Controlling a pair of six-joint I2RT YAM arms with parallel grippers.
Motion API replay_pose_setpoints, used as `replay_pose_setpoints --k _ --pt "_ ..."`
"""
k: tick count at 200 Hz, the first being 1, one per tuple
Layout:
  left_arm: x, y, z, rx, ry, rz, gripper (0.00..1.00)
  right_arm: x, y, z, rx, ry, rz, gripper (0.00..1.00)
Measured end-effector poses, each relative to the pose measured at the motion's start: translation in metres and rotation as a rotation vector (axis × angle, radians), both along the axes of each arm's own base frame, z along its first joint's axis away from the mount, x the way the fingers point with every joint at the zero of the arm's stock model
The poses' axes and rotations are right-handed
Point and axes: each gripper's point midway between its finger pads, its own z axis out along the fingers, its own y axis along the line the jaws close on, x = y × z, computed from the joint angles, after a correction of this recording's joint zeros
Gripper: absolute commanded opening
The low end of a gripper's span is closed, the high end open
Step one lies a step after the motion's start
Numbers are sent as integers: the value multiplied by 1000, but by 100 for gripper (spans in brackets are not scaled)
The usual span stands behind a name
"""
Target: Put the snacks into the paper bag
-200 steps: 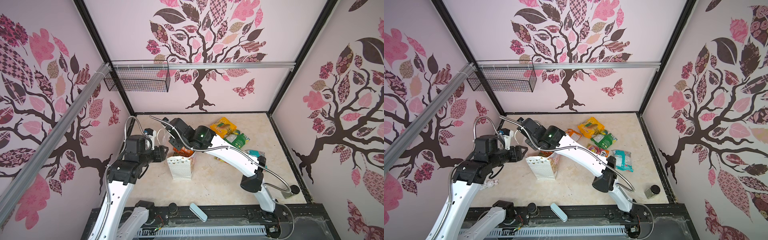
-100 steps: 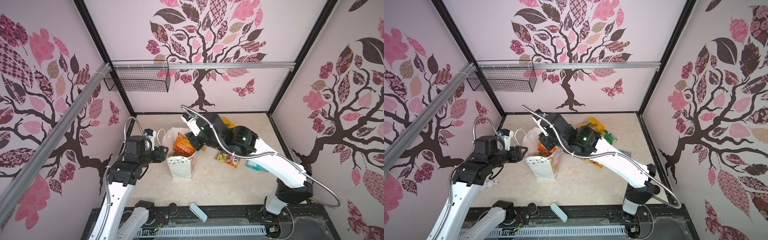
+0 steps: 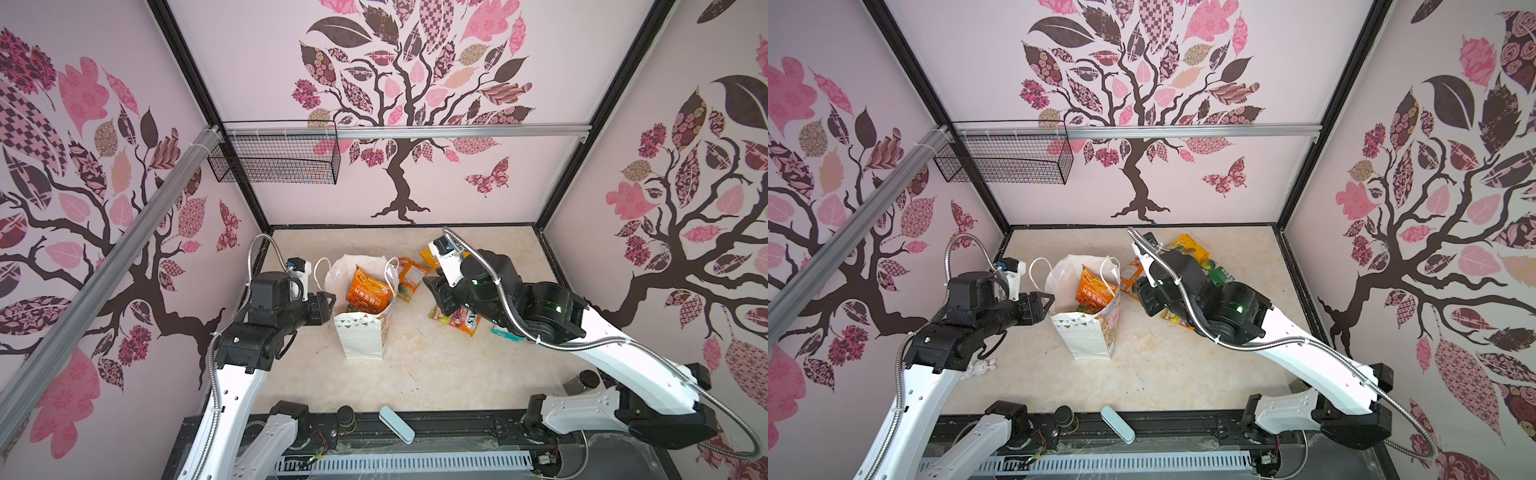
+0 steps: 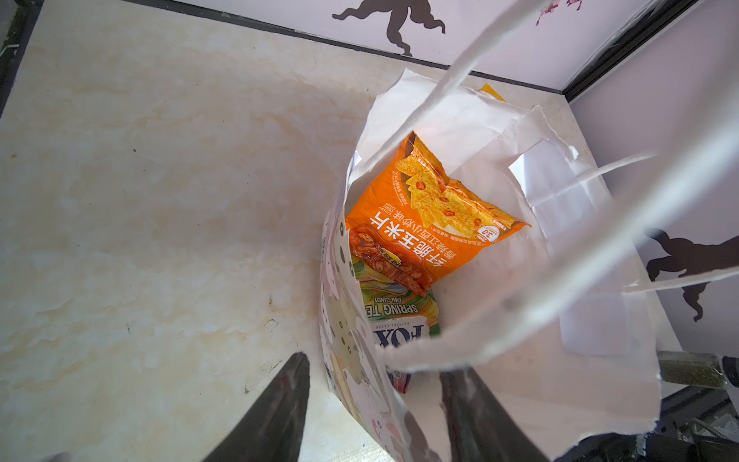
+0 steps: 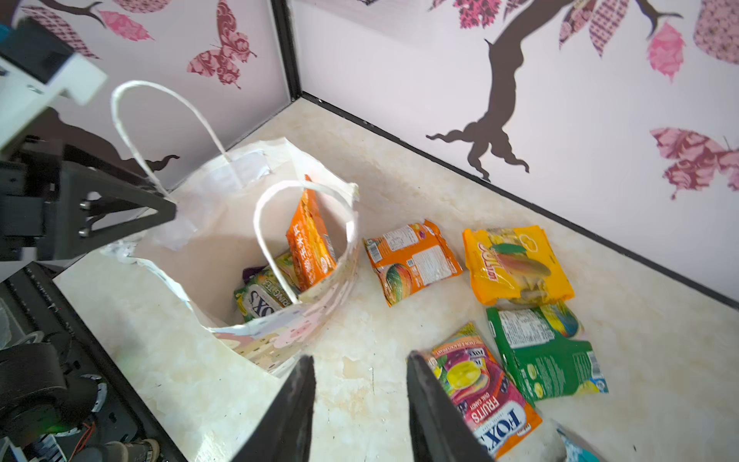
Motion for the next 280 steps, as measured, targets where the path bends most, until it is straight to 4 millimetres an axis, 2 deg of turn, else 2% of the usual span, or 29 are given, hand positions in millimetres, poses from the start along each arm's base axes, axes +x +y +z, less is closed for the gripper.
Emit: replay_pose_setpoints --k 33,47,78,92,110,139,179,226,280 --pt "0 0 1 1 -3 1 56 9 -38 -36 -26 53 -139 47" --pt "-1 0 1 0 -5 1 56 16 -54 -64 -52 100 -203 48" --pt "-2 1 3 -1 -13 1 57 24 -97 -143 -139 256 -340 57" --pt "-3 1 4 -2 -16 0 57 24 -113 -170 -168 314 -386 61" --pt "-3 1 4 -2 -18 0 57 21 -125 -193 -193 362 -423 63" --pt "-3 1 4 -2 -17 0 57 20 -130 -214 -181 405 -435 64" --pt "-3 1 4 -2 -17 0 57 24 -137 -229 -147 434 -465 69" --pt "-3 1 4 -3 -18 0 57 30 -133 -249 -131 469 -464 72" --pt "-3 1 5 -3 -21 0 57 29 -150 -287 -93 550 -517 76"
